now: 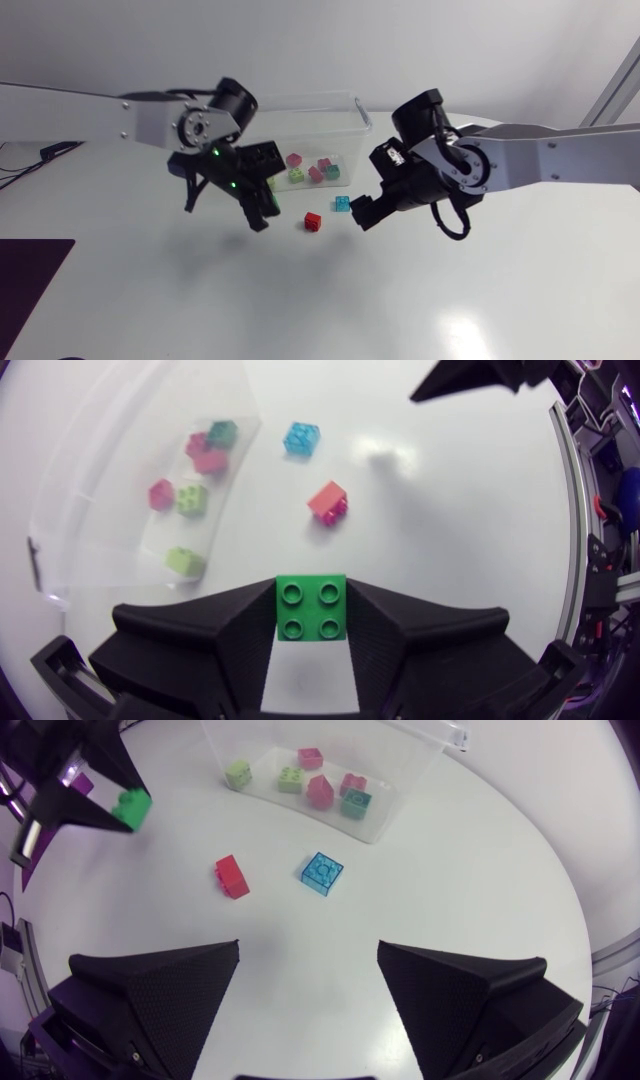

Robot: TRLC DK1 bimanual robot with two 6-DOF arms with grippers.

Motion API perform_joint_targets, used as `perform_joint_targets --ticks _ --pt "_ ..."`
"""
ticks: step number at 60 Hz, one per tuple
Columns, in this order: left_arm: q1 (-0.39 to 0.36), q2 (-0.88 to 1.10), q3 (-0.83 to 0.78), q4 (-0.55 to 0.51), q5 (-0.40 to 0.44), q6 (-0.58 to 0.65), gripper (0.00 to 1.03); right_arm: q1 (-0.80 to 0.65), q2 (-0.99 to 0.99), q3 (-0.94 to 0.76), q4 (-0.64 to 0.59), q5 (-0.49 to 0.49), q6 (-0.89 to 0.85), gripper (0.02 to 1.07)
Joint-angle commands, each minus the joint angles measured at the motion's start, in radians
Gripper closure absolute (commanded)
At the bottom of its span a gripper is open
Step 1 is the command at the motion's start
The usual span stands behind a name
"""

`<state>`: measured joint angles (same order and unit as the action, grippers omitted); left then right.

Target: Place the duplo bricks in the container

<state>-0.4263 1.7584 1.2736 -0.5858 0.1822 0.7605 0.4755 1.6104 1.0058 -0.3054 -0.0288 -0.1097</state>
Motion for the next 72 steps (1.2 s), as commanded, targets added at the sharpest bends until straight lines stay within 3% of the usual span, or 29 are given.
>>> perform_joint_targets --ticks 1,17,51,66,68,72 --pt "0.029 -0.059 0.084 -0.029 0.003 0.016 0.76 0.031 0.066 0.060 -0.031 0.043 0.042 0.07" --pt "0.106 -0.039 0.263 -0.025 0.033 -0.018 0.75 0.083 0.223 0.201 -0.103 0.145 0.145 0.07" --pt "0.126 0.245 0.549 0.093 0.054 -0.105 0.73 0.092 0.396 0.356 -0.147 0.173 0.229 0.07" --pt "0.138 0.371 0.655 0.099 0.062 -0.107 0.72 0.077 0.473 0.436 -0.167 0.182 0.265 0.07" --pt "0.138 0.381 0.662 0.101 0.062 -0.107 0.68 0.077 0.482 0.447 -0.170 0.185 0.271 0.07" --pt "0.141 0.394 0.676 0.103 0.062 -0.109 0.46 0.077 0.508 0.475 -0.184 0.191 0.281 0.07"
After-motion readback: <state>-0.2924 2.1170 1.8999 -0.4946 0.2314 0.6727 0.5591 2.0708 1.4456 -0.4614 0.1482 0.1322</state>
